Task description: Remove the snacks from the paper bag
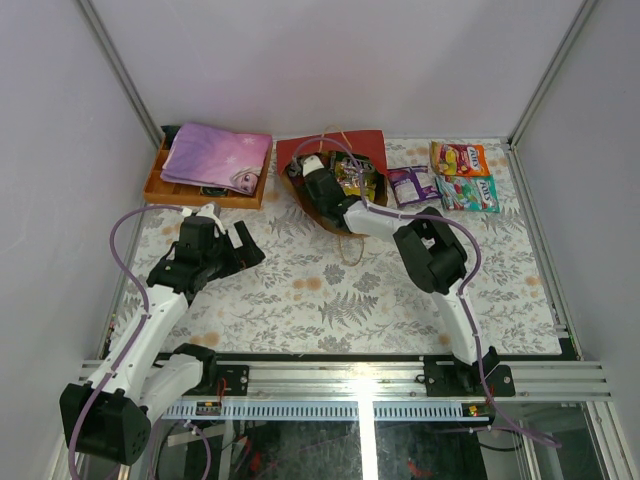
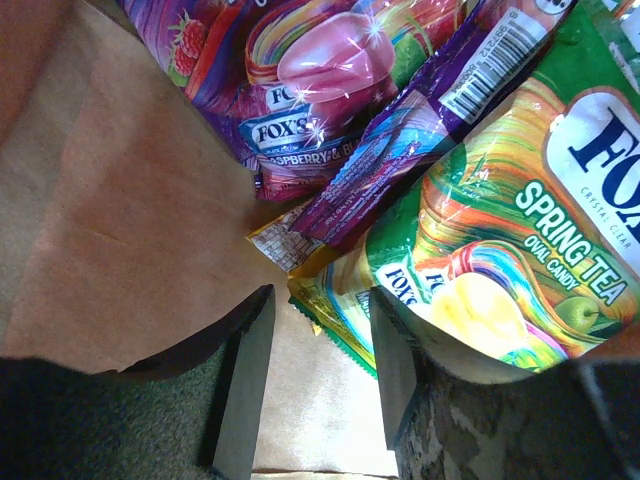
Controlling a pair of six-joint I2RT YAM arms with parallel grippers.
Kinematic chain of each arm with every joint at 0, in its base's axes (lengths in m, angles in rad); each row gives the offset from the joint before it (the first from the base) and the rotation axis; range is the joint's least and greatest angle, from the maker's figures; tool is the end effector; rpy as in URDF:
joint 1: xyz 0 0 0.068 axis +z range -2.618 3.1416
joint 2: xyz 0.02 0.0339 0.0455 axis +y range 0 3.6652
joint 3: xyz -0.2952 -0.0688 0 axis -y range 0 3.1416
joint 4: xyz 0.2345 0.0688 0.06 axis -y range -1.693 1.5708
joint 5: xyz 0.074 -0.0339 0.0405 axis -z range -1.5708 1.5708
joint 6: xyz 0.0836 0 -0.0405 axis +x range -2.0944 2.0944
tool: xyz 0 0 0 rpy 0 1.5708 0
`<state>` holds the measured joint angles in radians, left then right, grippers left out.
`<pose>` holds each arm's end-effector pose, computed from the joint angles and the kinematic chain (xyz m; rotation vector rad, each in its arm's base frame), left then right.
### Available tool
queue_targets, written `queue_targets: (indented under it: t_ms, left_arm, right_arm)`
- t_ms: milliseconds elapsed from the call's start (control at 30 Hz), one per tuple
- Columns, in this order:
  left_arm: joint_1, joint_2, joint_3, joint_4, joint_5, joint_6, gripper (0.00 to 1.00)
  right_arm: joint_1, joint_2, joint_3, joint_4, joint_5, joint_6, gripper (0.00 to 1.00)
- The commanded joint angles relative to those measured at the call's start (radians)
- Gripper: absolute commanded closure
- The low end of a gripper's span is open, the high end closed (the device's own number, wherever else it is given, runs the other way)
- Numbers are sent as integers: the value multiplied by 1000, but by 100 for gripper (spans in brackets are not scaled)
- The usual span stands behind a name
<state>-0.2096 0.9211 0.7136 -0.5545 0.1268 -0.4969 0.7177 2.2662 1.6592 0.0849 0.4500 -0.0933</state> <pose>0.1903 -0.0513 0.2506 -0.2765 2.3633 -0.4938 0.4498 0.3444 0.1812 -0.5511 1.9615 -0.0811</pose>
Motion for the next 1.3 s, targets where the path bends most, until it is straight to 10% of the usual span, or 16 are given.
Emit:
queue_targets:
  t_ms: [0, 733, 1000, 1267]
  left_arm:
    - [2, 3, 10, 27, 3, 14, 0]
    - [1, 16, 11, 28, 10, 15, 0]
    - [1, 18, 12, 27, 9, 15, 0]
    - [2, 18, 11, 25, 7, 15, 0]
  right_arm:
    - [5, 25, 16, -24, -10, 13, 50]
    - [6, 125, 121, -125, 69, -21, 50]
    - [6, 122, 124, -140, 58, -25, 97]
    - [6, 21, 36, -81, -58, 21, 100]
